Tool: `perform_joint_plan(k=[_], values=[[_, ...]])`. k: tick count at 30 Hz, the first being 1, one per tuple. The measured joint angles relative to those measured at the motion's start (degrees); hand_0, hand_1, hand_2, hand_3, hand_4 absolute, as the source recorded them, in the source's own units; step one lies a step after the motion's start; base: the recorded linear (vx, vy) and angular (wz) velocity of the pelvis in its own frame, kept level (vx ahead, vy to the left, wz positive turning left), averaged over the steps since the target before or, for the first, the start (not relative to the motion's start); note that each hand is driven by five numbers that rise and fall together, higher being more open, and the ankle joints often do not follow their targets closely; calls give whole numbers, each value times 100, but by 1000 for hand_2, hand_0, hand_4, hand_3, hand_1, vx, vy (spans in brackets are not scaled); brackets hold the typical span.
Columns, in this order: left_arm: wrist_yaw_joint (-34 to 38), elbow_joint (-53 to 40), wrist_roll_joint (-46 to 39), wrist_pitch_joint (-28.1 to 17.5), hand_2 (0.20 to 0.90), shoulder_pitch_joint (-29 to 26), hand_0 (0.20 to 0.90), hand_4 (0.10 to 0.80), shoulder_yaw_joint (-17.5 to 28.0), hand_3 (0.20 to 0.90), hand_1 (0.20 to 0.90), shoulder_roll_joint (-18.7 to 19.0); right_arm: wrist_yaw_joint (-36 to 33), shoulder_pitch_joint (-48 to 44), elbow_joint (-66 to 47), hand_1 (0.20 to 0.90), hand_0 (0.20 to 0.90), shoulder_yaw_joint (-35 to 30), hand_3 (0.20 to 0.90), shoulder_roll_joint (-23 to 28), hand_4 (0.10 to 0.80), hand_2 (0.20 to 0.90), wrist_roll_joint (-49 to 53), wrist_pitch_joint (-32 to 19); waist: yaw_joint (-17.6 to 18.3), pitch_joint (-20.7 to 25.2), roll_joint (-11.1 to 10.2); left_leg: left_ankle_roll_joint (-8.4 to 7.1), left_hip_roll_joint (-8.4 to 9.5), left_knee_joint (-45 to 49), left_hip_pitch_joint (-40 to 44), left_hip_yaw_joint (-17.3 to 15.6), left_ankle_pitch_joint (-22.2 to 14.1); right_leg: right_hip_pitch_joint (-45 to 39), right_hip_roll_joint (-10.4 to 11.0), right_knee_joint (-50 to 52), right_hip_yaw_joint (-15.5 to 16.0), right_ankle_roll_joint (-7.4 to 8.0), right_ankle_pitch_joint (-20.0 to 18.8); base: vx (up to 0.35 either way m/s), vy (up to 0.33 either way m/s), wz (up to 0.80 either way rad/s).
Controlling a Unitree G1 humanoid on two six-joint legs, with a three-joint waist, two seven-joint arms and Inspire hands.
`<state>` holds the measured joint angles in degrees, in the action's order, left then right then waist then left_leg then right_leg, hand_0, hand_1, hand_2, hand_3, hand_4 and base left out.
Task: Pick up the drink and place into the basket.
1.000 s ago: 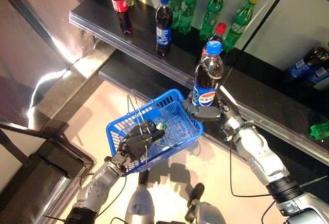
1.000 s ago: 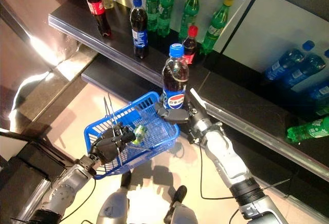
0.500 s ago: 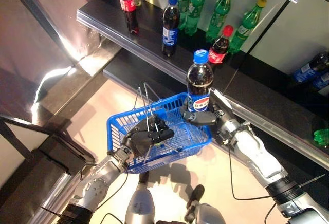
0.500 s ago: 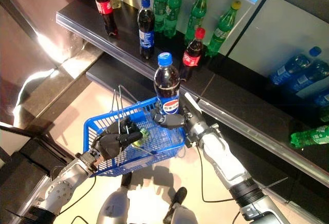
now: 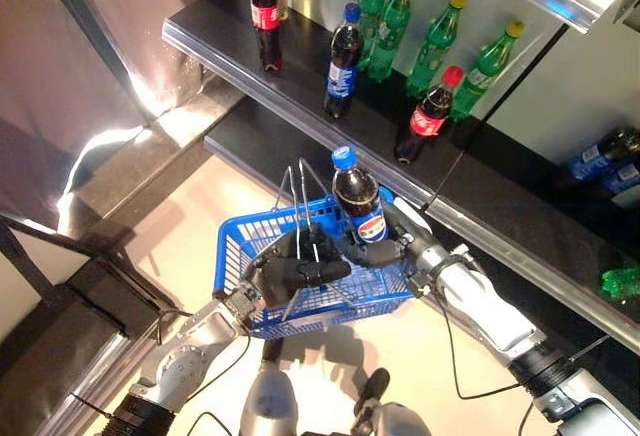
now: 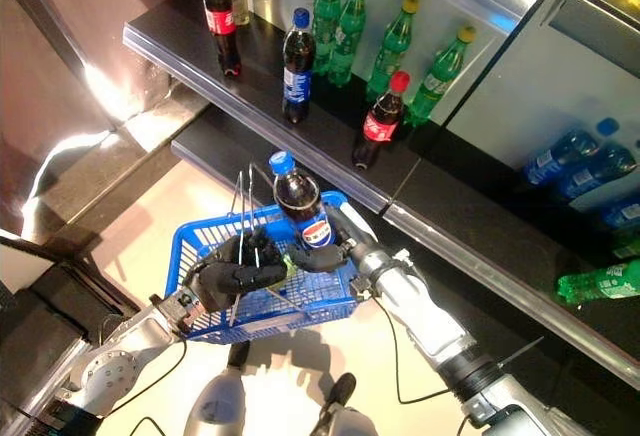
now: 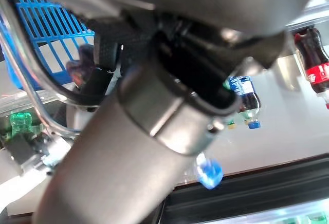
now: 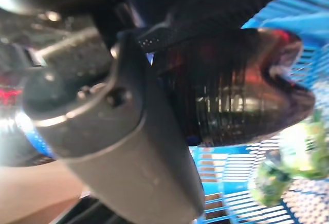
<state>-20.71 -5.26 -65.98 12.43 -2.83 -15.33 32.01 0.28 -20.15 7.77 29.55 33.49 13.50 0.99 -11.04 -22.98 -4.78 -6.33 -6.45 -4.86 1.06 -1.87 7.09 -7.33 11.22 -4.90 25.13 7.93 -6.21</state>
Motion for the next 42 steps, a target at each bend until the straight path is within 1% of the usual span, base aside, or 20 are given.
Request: perform_joint_plan(k=[2,5,11,15,20,25,30,33,42], values=[[-1,-47,0,38,300,-5,300,100,-3,200,300,59,-108,-88,166,300,300,138,200,5,100,300,-230,110,-2,2,-3,0,-1,0,-2,7,0,-3,-1,0,10,0,1,17,-5,0],[-23,-140,1,110,300,-10,300,100,-16,200,300,43,-131,-109,254,300,300,209,200,3,100,300,-519,338,-5,2,-3,1,2,0,-4,14,1,-5,1,0,19,2,2,0,0,0],[-26,-237,2,231,300,-141,300,100,-170,200,300,59,-134,-117,255,300,300,229,200,-2,100,300,-909,616,5,2,-2,4,15,0,-4,83,4,-55,8,0,101,10,22,9,-1,6],[-87,-243,17,245,300,-142,300,100,-174,200,300,65,-133,-125,254,300,300,229,200,-3,100,300,-967,666,1,2,-2,5,28,1,-4,83,4,-55,21,0,102,14,24,0,0,0],[-126,-260,69,252,300,-159,300,100,-197,200,300,67,-91,-196,254,300,300,264,200,-4,100,300,-1323,788,11,2,-2,5,29,1,-4,83,3,-55,22,0,102,15,25,0,0,0],[-139,-263,191,254,300,-162,300,100,-198,200,300,151,-34,-301,254,300,300,264,200,-2,100,300,-1558,913,11,2,-2,5,29,1,-4,82,4,-55,22,0,102,15,25,0,0,0],[-161,-264,192,259,300,-169,300,100,-200,200,300,233,130,-447,254,300,300,298,200,19,100,300,-1702,992,10,2,-2,5,30,1,-4,83,4,-55,22,0,102,15,25,0,0,0],[-299,-270,196,259,300,-202,300,100,-216,200,300,236,238,-486,254,300,300,378,200,27,100,300,-1818,1015,6,2,-2,5,30,1,-4,83,4,-55,22,0,102,15,25,0,0,0],[-580,-725,387,259,300,-474,300,100,-408,200,300,256,687,-593,254,300,300,888,200,50,100,300,-2086,1157,4,2,-2,5,33,1,-3,83,4,-56,24,0,102,15,25,0,0,0]])
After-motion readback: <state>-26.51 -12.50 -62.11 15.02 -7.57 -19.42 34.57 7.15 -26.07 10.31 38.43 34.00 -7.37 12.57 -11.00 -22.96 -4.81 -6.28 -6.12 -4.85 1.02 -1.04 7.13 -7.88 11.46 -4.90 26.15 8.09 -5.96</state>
